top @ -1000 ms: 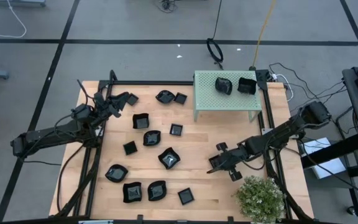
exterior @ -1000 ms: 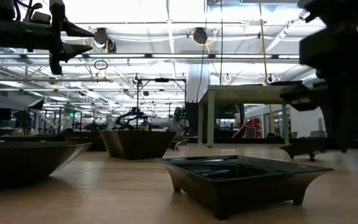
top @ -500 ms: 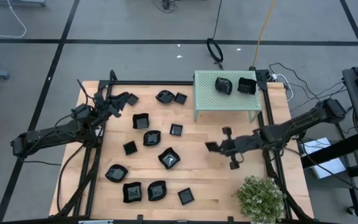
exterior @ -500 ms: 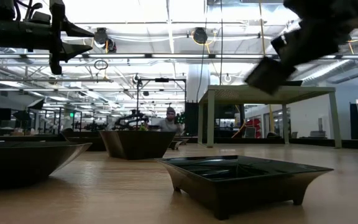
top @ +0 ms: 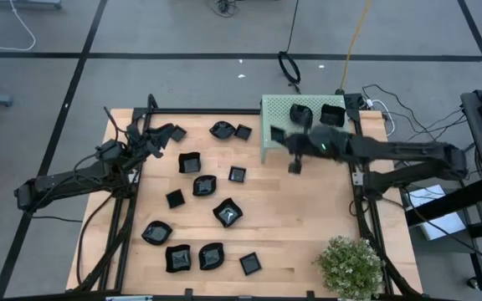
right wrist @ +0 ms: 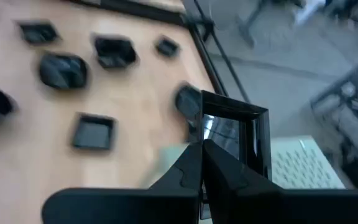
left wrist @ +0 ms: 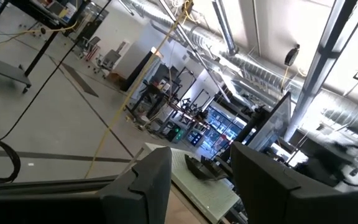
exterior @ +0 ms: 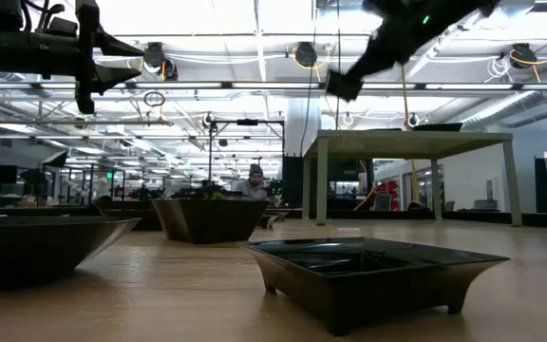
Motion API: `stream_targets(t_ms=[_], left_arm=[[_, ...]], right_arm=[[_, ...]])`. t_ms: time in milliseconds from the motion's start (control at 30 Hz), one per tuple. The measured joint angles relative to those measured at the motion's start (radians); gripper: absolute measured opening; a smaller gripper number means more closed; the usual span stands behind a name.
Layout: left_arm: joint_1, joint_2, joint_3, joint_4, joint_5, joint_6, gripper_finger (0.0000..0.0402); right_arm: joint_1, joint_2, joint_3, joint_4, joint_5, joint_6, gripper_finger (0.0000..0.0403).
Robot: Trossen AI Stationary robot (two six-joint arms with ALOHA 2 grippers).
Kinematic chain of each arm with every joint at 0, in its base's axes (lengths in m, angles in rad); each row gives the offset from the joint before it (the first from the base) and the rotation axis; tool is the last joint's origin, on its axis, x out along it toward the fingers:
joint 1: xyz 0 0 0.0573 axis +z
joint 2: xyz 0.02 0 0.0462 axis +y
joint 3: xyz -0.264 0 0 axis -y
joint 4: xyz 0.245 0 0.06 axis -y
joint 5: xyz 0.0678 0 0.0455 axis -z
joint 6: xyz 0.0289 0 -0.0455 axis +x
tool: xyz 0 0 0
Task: Pick & Place Mini shaped plates
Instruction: Put the square plate on the shelf, then stack the leaf-shaped plate on top of the leaf-shaped plate on the shelf
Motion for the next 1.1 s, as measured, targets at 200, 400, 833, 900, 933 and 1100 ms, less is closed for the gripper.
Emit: stream_targets(t_ms=[200,400,833,900,933,1100], left_arm=[[0.001,0.0,0.0,0.0,-0.008,0.001,0.017],[0.0,0.0,0.0,0.0,-0.008,0.017,0.017],[0.001,0.0,0.0,0.0,-0.008,0.031,0.017],[0.001,0.0,0.0,0.0,-0.008,0.031,0.017],[0.001,0.0,0.0,0.001,-0.006,0.031,0.017],[0.0,0.0,0.0,0.039,0.069,0.022,0.0171]], right_arm=[[-0.188,0.12,0.021,0.0,-0.112,-0.024,0.0],[-0.212,0.162,0.031,0.001,-0.114,-0.173,0.0001],[-0.213,0.171,0.031,0.009,-0.059,-0.175,0.0061],[-0.208,0.167,0.03,0.021,-0.062,-0.148,0.0074],[-0.204,0.163,0.03,0.029,-0.061,-0.131,0.0081],[-0.175,0.106,0.03,0.102,-0.061,-0.047,0.011]])
